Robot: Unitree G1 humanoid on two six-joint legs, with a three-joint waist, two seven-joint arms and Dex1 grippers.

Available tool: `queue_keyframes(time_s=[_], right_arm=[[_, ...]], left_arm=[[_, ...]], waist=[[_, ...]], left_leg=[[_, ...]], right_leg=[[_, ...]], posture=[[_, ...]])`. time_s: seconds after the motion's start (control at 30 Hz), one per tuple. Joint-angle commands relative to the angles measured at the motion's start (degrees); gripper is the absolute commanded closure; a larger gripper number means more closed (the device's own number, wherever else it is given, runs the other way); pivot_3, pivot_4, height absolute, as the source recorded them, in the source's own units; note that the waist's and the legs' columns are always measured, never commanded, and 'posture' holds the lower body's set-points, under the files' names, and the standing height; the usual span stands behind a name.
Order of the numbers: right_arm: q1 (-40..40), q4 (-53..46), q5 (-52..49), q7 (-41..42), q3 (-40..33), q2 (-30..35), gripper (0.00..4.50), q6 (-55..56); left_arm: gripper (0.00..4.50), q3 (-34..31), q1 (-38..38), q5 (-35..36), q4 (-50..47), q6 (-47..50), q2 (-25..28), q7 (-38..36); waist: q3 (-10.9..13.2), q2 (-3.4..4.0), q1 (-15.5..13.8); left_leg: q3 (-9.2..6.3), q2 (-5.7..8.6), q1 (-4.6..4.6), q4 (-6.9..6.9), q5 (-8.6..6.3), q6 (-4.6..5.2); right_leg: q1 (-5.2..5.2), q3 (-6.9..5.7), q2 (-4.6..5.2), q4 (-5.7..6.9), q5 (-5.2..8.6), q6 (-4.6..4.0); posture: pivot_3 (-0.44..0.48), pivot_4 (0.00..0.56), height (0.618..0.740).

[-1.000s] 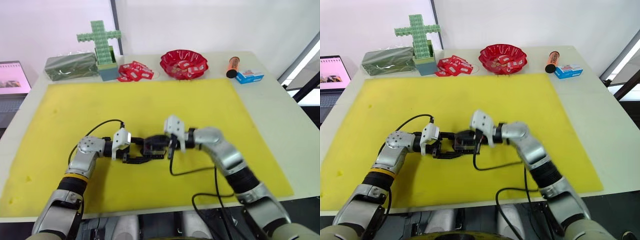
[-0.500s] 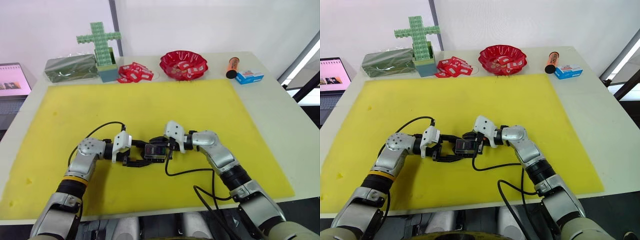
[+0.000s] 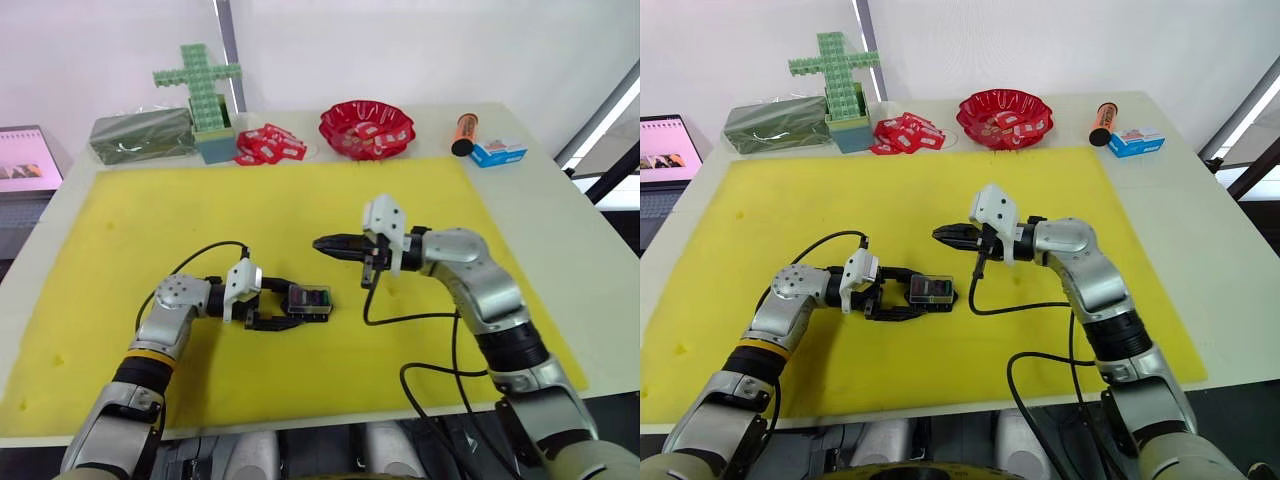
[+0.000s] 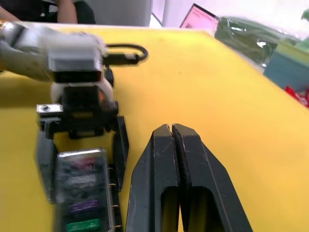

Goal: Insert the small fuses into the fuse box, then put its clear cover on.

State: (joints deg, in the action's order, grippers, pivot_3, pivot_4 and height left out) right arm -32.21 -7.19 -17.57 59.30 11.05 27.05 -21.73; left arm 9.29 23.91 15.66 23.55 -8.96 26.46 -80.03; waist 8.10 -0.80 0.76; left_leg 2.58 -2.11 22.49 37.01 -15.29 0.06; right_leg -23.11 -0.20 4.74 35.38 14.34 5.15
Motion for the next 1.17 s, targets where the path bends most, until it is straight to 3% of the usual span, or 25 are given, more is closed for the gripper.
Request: queue_keyframes(time_s=[0.03, 0.13, 0.23, 0.37, 0.43, 0.67, 0.77, 0.97, 1.17], right_arm=[[2.1, -8.76, -4.35, 3.57, -3.62, 6.69, 4.05, -4.53], [7.38, -12.4, -4.66, 7.84, -3.93, 13.44, 3.13, -2.81], [9.28, -13.73, -5.7, 7.33, -4.76, 14.67, 2.09, -3.05], [12.39, -14.06, -4.99, 5.12, -6.88, 15.54, 0.59, -2.61], [14.01, -13.87, -4.96, 3.56, -8.65, 15.7, 0.04, -2.69], [17.28, -11.81, -4.51, 1.5, -13.65, 17.51, 0.04, -1.17], [17.28, -9.75, -3.79, 0.43, -16.06, 19.9, 0.04, -2.49], [16.63, -7.03, -2.05, -3.11, -17.23, 20.23, 0.04, -0.91], [16.24, -5.78, -2.15, -4.4, -17.54, 20.22, 0.04, -0.01]], left_arm=[[1.69, -1.22, 0.44, -0.74, 2.41, 1.66, 0.65, 2.17], [1.69, -1.21, 1.1, -1.33, 2.82, 1.57, 0.83, 2.81], [1.69, -1.38, 1.33, -2.01, 3.37, 0.11, 1.09, 3.5], [0.27, -3.75, 0.28, 0.06, 1.26, 2.29, 4.83, 2.5], [0.0, -5.61, -1.13, 1.51, -0.94, 4.18, 8.03, 1.82], [0.0, -14.44, -6.79, 5.66, -6.52, 8.53, 17.41, 2.52], [0.0, -21.46, -8.47, 7.04, -9.41, 12.77, 22.41, 7.31], [0.0, -25.42, -8.24, 4.88, -13.55, 17.71, 25.22, 16.86], [0.0, -25.15, -8.69, 3.26, -12.94, 15.25, 24.97, 19.28]], waist=[[0.02, -0.02, -0.12], [0.02, -0.06, -0.19], [0.05, -0.02, 0.15], [0.09, -0.04, -0.1], [0.16, -0.16, 0.25], [0.42, -0.08, -0.22], [0.75, -0.35, -0.15], [0.79, -0.27, -0.13], [0.79, -0.27, -0.01]], left_leg=[[0.0, -0.01, 0.01, 0.0, 0.0, 0.0], [0.0, 0.01, 0.02, 0.04, 0.0, 0.0], [0.05, 0.0, 0.02, 0.04, 0.0, 0.0], [0.02, -0.02, 0.01, 0.04, 0.0, 0.0], [0.05, -0.08, 0.08, 0.02, 0.0, 0.0], [0.16, -0.27, 0.19, -0.03, 0.0, -0.01], [0.15, -0.28, 0.31, 0.0, 0.0, -0.05], [0.22, -0.04, 0.8, 0.0, 0.05, -0.14], [0.39, 0.17, 0.93, -0.01, 0.06, -0.15]], right_leg=[[-0.01, 0.0, 0.01, -0.01, 0.0, -0.01], [0.02, -0.02, 0.03, -0.06, 0.0, -0.01], [0.0, 0.0, 0.03, -0.11, 0.0, -0.02], [-0.03, 0.0, -0.02, -0.1, -0.01, -0.04], [-0.1, 0.01, -0.05, -0.12, -0.01, -0.04], [-0.3, 0.01, -0.05, -0.14, 0.0, -0.07], [-0.36, -0.04, 0.16, -0.19, -0.04, -0.14], [-0.77, -0.15, 0.61, -0.27, -0.11, -0.21], [-0.95, -0.16, 0.79, -0.26, -0.13, -0.19]], posture=[[0.0, 0.15, 0.74], [0.0, 0.15, 0.74], [0.0, 0.15, 0.74], [0.0, 0.15, 0.74], [0.0, 0.15, 0.74], [0.0, 0.15, 0.74], [0.0, 0.15, 0.74], [0.0, 0.15, 0.74], [0.0, 0.15, 0.74]])
